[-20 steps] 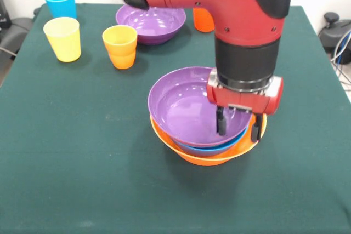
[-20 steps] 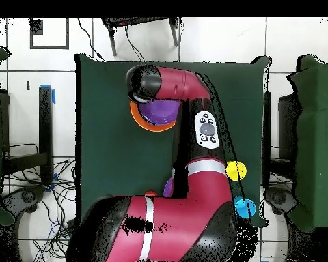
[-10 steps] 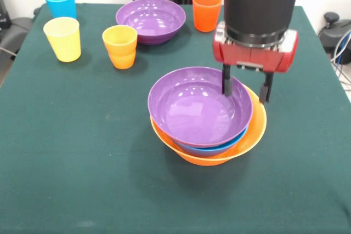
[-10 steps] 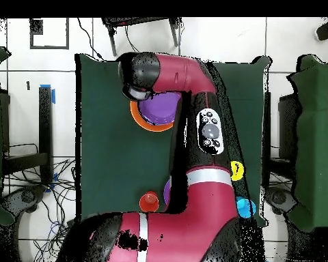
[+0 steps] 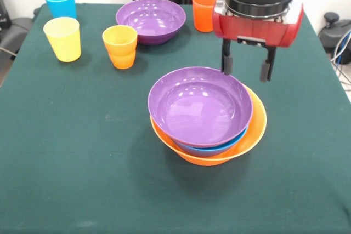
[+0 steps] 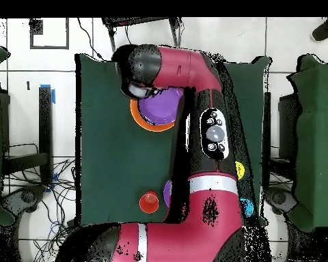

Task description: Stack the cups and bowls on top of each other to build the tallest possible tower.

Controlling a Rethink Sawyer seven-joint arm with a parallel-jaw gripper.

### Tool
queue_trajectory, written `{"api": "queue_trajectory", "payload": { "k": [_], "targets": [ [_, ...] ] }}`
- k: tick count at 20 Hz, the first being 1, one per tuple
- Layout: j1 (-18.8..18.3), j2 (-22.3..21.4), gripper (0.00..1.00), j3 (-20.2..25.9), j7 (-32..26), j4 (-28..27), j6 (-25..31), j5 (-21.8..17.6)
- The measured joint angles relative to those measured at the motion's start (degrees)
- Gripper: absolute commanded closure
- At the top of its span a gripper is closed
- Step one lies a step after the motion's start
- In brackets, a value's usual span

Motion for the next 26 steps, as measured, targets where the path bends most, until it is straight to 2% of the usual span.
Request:
{"api": "queue_trajectory", "payload": {
  "k": [6,9,14,21,26],
  "targets": [
    [-2.90,0.28,0.00,0.50,-0.01,-3.40,3.78,-0.24],
    [-5.79,1.61,0.00,0.64,-0.34,-7.16,4.72,-1.35],
    [-8.03,3.67,0.00,0.67,-1.60,-11.49,6.46,-3.29],
    [-10.70,9.07,0.00,0.85,-8.11,-21.04,11.38,-6.99],
    [-11.16,10.69,0.00,1.01,-10.57,-22.68,11.78,-7.03]
  ]
}}
